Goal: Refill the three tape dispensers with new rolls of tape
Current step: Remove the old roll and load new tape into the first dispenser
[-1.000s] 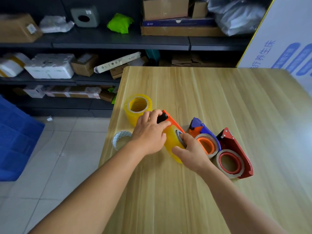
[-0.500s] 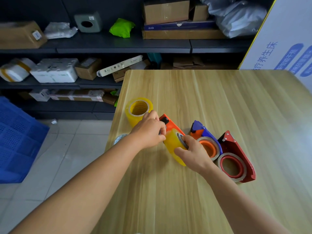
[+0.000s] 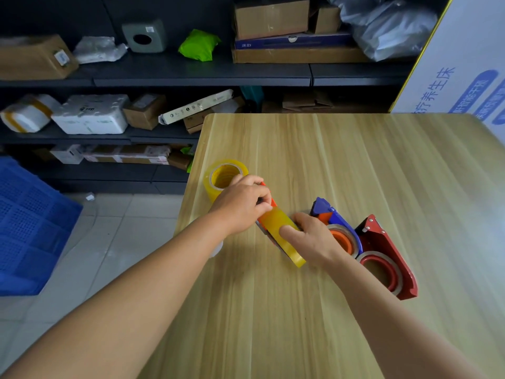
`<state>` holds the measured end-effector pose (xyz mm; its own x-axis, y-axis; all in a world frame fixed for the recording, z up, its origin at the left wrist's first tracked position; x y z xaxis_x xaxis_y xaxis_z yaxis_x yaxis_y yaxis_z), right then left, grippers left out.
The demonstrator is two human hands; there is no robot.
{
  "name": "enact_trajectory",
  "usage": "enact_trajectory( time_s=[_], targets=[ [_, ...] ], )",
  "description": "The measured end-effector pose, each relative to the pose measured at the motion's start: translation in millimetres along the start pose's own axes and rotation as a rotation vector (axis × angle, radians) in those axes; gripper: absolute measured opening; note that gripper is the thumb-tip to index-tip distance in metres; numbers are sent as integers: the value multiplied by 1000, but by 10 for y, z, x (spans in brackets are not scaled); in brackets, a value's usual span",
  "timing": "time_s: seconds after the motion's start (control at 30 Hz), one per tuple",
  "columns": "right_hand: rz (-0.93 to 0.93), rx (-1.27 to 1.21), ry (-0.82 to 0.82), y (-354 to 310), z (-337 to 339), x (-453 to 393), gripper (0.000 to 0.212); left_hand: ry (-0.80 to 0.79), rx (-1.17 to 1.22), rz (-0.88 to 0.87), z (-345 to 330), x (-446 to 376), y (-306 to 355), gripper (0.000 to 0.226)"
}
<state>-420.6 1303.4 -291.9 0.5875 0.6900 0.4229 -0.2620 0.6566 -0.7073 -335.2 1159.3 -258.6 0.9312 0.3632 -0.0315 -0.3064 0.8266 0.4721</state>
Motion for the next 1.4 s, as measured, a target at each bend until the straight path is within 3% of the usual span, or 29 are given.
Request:
enact_trajectory(
  time_s=[0.13,0.3,0.47,0.73,1.0,1.27,1.4],
  targets=[
    [-62,109,22,-35,-69,-55,49,64,7,37,41,-57,30,10],
    [-59,188,74,-50,-142,-77,67,11,-23,91,64,-90,46,13],
    [-70,280,24,-49,-179,-129,54,99,43,124,164,-120,35,16],
    [-124,209,108,-17,-231,-168,49,132,227,108,151,-94,39,11],
    [-161,211,88,21,-185,-236,43,189,113,141,247,-84,-48,13],
    [-213,181,56,23,-256,-227,55,216,147,256,258,-37,-55,16],
    [-239,166,132,-24,-292,-195,74,215,209,273,254,-19,-4,16]
  ],
)
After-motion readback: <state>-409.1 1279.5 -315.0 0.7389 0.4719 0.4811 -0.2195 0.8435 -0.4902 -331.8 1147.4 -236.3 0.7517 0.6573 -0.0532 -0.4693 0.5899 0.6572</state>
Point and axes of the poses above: each hand's wrist, its own x-axis away from the middle knuckle, its own z-axis out of the back of the hand, y = z × x, the point moved 3 cm from there along -x, towards the middle knuckle, and after that the axes turned 9 degrees about -z, right-handed, at the moved point
